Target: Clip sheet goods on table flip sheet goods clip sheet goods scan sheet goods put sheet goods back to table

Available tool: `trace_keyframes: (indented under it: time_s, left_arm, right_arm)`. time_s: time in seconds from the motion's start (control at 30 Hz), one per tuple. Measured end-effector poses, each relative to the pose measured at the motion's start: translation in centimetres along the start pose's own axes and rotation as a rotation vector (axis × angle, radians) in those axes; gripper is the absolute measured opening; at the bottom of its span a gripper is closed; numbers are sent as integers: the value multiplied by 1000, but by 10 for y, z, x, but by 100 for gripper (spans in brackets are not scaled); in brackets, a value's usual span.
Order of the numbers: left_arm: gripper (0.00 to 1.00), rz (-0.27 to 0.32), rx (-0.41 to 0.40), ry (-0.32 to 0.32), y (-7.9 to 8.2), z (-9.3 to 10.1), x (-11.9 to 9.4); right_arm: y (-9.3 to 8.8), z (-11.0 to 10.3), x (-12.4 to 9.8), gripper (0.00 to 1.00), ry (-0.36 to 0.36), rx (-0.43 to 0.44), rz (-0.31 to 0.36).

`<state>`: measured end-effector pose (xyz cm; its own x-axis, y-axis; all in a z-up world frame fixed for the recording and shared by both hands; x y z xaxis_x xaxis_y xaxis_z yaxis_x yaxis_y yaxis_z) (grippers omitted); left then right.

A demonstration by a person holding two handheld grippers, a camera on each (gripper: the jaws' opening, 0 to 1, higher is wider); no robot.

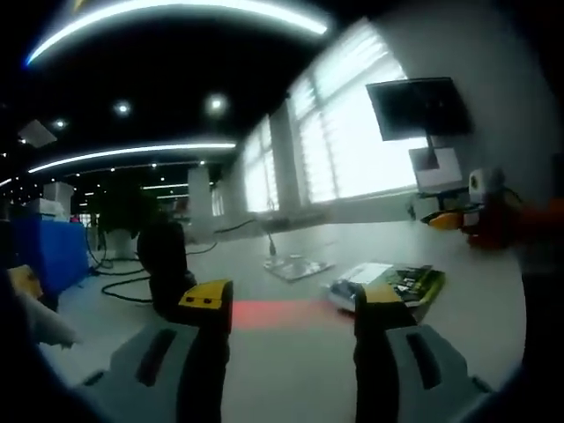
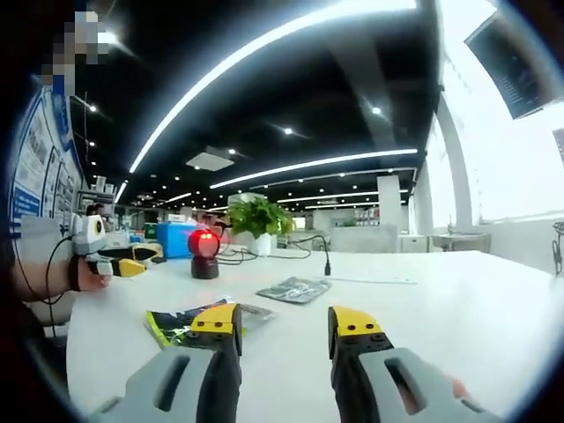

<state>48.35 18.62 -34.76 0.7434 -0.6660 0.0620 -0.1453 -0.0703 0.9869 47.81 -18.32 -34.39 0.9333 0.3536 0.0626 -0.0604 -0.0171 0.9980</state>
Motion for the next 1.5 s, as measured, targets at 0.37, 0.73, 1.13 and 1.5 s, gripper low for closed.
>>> trace_keyframes:
  time_s: [0.37,0.73,1.13,1.5]
  left_arm:
    - [44,0,-38,-2,-1,-2,-1]
    - [45,-9,-19,-7,-2,-4,1]
    - [46,5,-17,-15,-1,-5,1]
    - [46,6,-23,-15,0,-4,0]
  right_arm:
    - [23,-32,5,32,53,-16,18]
    - [32,-74,15,30,104,-127,20]
    - [26,-109,26,31,110,-102,16]
    - [6,-134,37,32,108,-286,-24]
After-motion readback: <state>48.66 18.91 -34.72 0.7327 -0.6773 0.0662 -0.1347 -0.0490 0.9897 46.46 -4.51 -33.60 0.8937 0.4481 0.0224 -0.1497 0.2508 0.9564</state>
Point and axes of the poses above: the point that each gripper's makers call its tool centre point, and the gripper's own axes: x roughly forward along the fingers, z roughly to its right, y roughly out of its top, the point moved 9 cm from there along -x, roughly backward along the fingers, and after that the axes turned 10 degrees about -y, right-handed, at the moved point
